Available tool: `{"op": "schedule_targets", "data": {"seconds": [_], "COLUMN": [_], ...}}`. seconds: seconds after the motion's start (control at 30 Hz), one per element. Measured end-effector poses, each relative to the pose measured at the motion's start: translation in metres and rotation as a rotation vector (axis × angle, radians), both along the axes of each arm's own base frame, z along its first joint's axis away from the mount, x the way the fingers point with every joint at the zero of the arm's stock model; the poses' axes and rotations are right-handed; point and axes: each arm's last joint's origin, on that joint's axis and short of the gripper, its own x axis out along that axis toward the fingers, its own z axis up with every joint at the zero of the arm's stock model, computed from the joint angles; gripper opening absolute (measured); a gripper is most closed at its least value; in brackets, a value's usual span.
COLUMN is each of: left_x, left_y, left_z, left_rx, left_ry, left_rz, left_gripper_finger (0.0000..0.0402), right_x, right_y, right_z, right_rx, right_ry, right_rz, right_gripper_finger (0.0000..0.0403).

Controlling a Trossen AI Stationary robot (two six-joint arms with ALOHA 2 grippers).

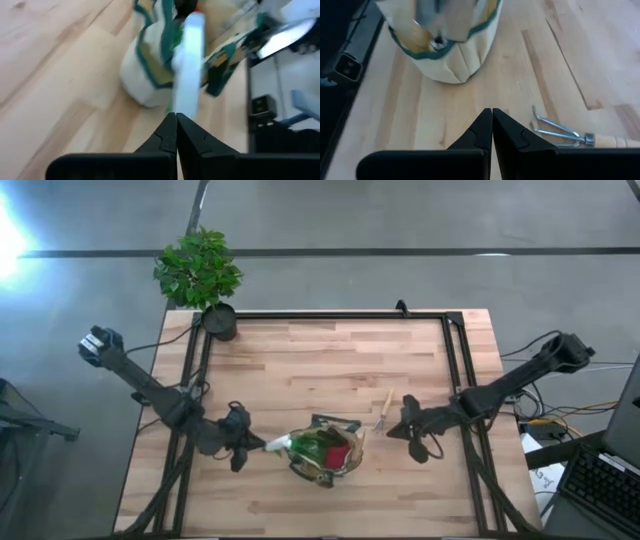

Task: Pick & Place Garden tools in Gardening bag
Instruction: Adjust the gardening bag

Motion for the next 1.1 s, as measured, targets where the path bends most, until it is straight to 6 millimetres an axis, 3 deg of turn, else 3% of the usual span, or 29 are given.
{"op": "schedule_targets", "data": {"seconds": [0.33, 0.67, 0.9, 1.1], "left_x": [-0.013, -0.019, -0.008, 0.003], "left_y": [0.01, -0.005, -0.023, -0.033], "left_z": [0.015, -0.013, -0.038, -0.062], "left_rx": [-0.011, -0.117, -0.271, -0.189], "left_ry": [-0.018, 0.062, -0.135, -0.123], "left_rz": [0.096, 0.112, 0.04, -0.003], "left_gripper_finger": [0.0003, 0.0003, 0.0003, 0.0003], "right_x": [0.013, 0.033, 0.05, 0.066], "right_y": [-0.008, -0.014, -0.029, -0.032], "right_z": [-0.018, -0.017, -0.023, -0.025], "right_rx": [0.042, -0.031, -0.043, -0.041], "right_ry": [-0.021, -0.004, 0.046, 0.045], "right_rz": [0.031, 0.134, 0.154, 0.186], "right_gripper_finger": [0.0008, 0.0008, 0.0008, 0.0008]}}
